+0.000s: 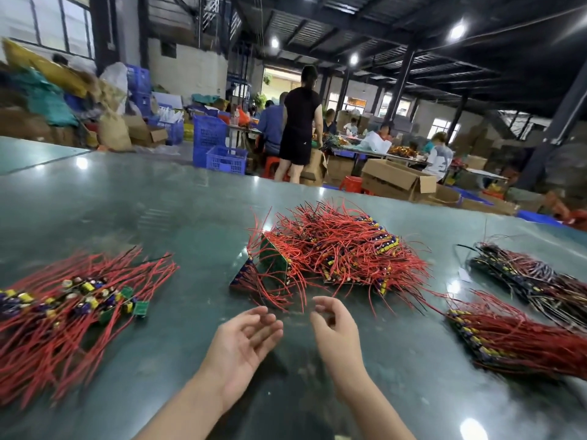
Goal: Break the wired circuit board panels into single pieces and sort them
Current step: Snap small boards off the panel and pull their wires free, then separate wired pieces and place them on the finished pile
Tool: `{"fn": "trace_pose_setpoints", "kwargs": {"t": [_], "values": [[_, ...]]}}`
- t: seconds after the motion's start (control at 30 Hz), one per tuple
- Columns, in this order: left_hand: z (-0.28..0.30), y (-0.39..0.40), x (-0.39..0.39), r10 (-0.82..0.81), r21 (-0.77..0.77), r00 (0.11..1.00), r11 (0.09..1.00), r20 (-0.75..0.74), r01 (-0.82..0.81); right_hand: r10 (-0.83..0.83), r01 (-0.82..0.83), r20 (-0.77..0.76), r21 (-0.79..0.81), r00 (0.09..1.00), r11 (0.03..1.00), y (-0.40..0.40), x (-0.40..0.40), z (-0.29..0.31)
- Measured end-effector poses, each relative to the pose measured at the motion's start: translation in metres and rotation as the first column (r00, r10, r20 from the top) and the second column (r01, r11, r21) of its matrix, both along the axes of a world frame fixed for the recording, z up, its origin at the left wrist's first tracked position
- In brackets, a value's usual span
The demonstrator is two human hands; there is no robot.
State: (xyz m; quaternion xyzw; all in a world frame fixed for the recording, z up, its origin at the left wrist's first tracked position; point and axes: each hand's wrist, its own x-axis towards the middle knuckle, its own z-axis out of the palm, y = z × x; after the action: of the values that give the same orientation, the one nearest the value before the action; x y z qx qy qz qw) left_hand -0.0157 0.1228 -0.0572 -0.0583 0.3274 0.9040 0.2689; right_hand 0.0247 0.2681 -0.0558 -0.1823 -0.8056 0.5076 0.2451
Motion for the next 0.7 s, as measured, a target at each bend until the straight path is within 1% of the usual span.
{"fn": "trace_pose_setpoints", "kwargs": {"t": [0.1,0.17,0.27,0.37,0.43,0.53,0.6,0.67,0.7], "values": [[0.0,0.0,-0.007,0.057,0.081,0.995,0.995,0.075,-0.063,0.005,-0.01,0.042,0.134,0.999,0.991,0.0,-0.015,0.015],[-0.002,0.001,-0.008,0.084,0.098,0.991,0.991,0.102,-0.094,0.062,-0.077,0.061,0.299,0.996,0.951,-0.004,-0.03,0.029],[-0.003,0.002,-0.006,0.089,0.135,0.989,0.985,0.117,-0.105,0.109,-0.171,0.147,0.531,0.983,0.83,-0.022,-0.057,0.041],[-0.001,0.0,-0.008,0.094,0.185,0.985,0.975,0.148,-0.121,0.026,-0.24,0.316,0.664,0.949,0.708,-0.046,-0.085,0.041],[-0.001,-0.001,-0.009,0.108,0.198,0.98,0.97,0.165,-0.14,-0.041,-0.279,0.416,0.676,0.908,0.683,-0.058,-0.101,0.034],[-0.002,-0.002,-0.012,0.138,0.209,0.973,0.962,0.186,-0.176,-0.126,-0.242,0.462,0.654,0.878,0.717,-0.064,-0.117,0.021],[-0.002,-0.003,-0.014,0.139,0.234,0.971,0.955,0.197,-0.184,-0.128,-0.18,0.432,0.602,0.893,0.778,-0.062,-0.121,0.019],[-0.003,-0.002,-0.015,0.133,0.251,0.97,0.951,0.202,-0.182,-0.053,-0.136,0.372,0.461,0.927,0.877,-0.059,-0.122,0.023],[-0.003,-0.002,-0.016,0.131,0.254,0.969,0.95,0.208,-0.183,0.005,-0.128,0.315,0.37,0.949,0.92,-0.056,-0.121,0.026]]}}
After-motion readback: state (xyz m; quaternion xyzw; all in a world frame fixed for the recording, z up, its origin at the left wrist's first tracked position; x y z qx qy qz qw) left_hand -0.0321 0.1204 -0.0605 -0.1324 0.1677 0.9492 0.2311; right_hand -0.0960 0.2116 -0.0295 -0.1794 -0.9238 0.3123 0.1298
